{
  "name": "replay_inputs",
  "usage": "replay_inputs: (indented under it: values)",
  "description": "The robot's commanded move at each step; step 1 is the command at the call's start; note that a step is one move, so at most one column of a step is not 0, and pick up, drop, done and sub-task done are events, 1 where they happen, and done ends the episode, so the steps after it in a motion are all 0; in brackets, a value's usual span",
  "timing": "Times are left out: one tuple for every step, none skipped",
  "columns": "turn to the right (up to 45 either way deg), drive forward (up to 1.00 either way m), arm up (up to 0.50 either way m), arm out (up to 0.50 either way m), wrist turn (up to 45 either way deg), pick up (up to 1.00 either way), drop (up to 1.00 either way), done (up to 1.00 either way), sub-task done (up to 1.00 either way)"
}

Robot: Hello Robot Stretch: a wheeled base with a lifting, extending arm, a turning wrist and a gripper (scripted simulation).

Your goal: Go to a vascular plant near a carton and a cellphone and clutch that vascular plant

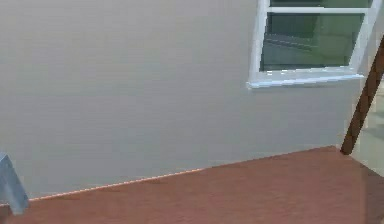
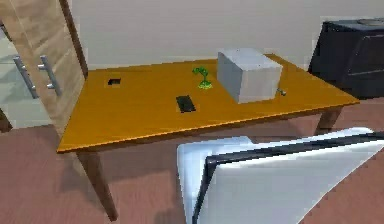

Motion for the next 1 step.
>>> replay_inputs:
  values:
    - [45.0,0.0,0.0,0.0,0.0,0.0,0.0,0.0,0.0]
